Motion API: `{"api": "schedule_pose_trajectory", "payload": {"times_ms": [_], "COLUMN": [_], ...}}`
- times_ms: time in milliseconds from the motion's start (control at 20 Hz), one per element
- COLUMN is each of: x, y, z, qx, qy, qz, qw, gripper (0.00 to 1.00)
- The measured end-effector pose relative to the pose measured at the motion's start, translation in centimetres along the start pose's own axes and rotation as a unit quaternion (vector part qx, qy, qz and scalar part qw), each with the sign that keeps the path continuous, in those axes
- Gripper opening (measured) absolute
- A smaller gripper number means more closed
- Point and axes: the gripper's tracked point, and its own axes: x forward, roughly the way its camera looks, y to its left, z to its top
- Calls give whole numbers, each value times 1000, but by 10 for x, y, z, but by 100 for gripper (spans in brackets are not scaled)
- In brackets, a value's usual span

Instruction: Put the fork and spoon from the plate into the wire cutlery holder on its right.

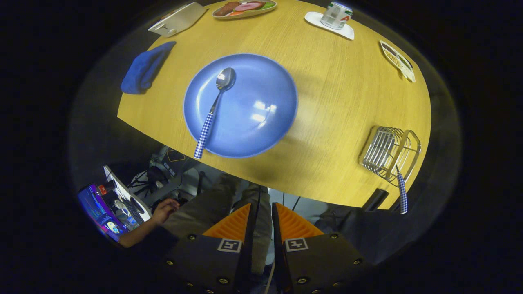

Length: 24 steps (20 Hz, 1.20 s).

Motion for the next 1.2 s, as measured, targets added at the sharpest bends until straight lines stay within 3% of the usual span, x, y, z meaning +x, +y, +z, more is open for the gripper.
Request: {"api": "schedule_pose_trajectory", "payload": {"times_ms": [200,600,1200], "x": [7,21,55], "y": [31,75,86], "z": [15,64,96], "qx": [-6,39,83], "qy": [-6,-44,-41], "qz": [13,36,50], "qw": [1000,998,994], "gripper": [24,24,24]}}
